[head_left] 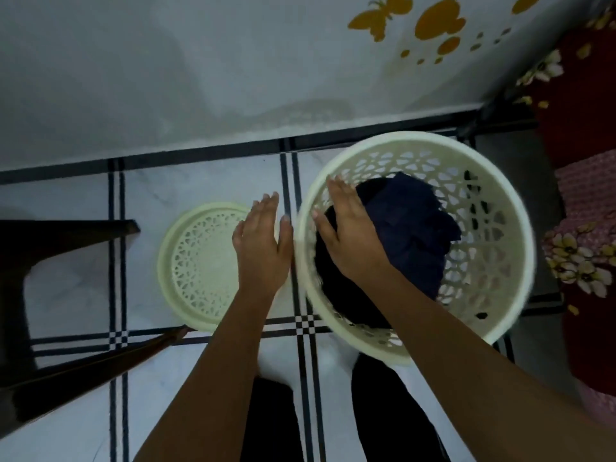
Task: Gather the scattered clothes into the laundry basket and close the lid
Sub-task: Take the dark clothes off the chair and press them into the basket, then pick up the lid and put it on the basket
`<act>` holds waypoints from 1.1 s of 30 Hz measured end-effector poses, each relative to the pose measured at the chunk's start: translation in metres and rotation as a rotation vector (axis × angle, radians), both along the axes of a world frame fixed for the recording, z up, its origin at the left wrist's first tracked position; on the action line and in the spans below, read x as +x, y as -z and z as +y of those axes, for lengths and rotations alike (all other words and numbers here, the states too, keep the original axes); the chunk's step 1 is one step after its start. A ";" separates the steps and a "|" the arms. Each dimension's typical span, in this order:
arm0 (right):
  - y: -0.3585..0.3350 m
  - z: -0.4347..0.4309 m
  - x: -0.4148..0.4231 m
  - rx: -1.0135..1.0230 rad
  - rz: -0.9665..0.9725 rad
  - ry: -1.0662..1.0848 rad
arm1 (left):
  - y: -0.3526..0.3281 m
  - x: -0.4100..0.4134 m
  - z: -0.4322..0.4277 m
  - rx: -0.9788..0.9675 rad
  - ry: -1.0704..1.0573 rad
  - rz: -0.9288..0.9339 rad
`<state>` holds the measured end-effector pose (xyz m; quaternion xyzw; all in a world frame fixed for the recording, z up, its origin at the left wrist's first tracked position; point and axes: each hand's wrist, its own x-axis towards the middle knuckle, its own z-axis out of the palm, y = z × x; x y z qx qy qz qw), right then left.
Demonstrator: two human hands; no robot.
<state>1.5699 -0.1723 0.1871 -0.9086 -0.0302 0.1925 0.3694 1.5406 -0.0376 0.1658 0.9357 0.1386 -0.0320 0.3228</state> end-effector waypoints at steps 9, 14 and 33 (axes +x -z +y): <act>0.069 0.168 -0.059 0.171 0.301 0.194 | 0.095 -0.067 0.159 0.067 -0.063 0.287; 0.202 0.206 -0.103 0.053 0.502 0.357 | 0.215 -0.109 0.191 0.067 0.014 0.639; 0.167 0.205 -0.092 0.157 0.553 0.339 | 0.143 -0.069 0.191 -0.072 -0.117 0.016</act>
